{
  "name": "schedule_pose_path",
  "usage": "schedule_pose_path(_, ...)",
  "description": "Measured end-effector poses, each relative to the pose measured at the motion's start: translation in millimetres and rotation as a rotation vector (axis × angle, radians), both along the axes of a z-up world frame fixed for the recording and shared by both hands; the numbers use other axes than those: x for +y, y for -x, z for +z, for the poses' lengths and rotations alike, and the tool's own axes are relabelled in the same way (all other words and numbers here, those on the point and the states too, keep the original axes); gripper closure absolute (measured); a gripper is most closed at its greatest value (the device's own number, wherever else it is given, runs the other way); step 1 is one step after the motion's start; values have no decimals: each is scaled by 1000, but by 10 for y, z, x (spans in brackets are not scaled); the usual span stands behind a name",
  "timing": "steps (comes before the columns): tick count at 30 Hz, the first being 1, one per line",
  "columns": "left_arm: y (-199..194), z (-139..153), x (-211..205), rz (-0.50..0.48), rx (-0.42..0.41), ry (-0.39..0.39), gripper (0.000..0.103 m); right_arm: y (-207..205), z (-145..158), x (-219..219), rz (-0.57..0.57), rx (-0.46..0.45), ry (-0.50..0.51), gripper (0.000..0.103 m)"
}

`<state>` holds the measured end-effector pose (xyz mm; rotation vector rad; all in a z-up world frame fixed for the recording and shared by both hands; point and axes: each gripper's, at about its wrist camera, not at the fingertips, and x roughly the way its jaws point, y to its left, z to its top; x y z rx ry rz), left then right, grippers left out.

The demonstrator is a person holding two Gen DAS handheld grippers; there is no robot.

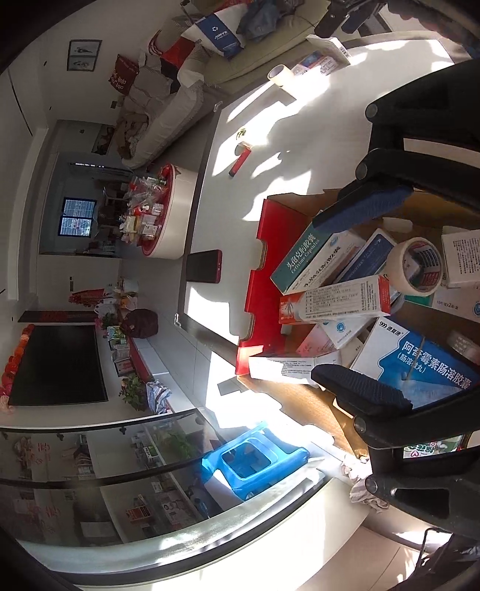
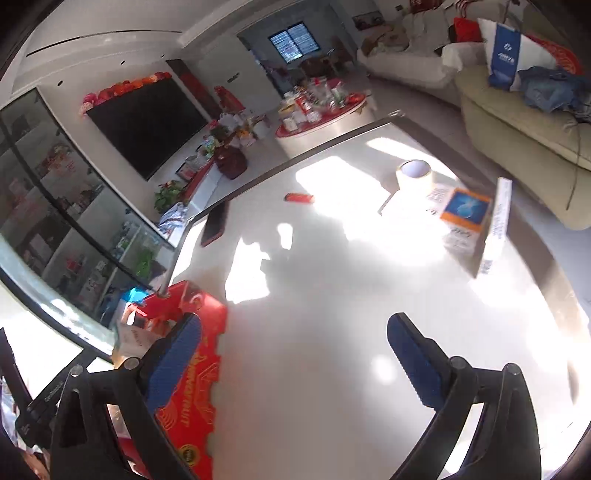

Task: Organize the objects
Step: 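Lower both boxes into the tray and open both tools, then grasp the Repaglinide box with the right tool while the left tool grasps the tape roll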

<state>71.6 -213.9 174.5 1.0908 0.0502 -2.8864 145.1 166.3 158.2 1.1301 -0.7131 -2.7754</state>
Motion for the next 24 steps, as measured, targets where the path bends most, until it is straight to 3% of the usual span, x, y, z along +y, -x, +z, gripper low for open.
schedule_pose_path(2,-8,52,195,-47,1,-19,24,3,-38,474,-142,-50,-46,2)
schedule_pose_path(5,-14,111,567,-130,-4,-20,24,184,-253,984,-243,-156,-22,2)
schedule_pose_path(9,2,117,1071,-236,-34,7,23,485,-460,1200,-236,-161,-1,2)
schedule_pose_path(12,12,75,1357,-294,-67,22,23,778,-638,1168,-192,-231,-79,2)
schedule_pose_path(14,37,48,1531,-320,-85,36,23,863,-792,1222,-175,-270,-29,19)
schedule_pose_path(15,62,28,1609,-332,-97,38,23,862,-850,1257,-169,-280,3,51)
schedule_pose_path(16,98,3,1688,-345,-114,36,23,844,-887,1277,-162,-286,23,71)
schedule_pose_path(19,274,-145,1972,-381,-200,7,23,739,-954,1383,-107,-261,135,87)
schedule_pose_path(22,539,-404,2312,-395,-327,-41,23,586,-912,1509,-91,-218,218,89)
schedule_pose_path(24,742,-606,2530,-382,-428,-114,23,430,-828,1568,-74,-164,282,89)
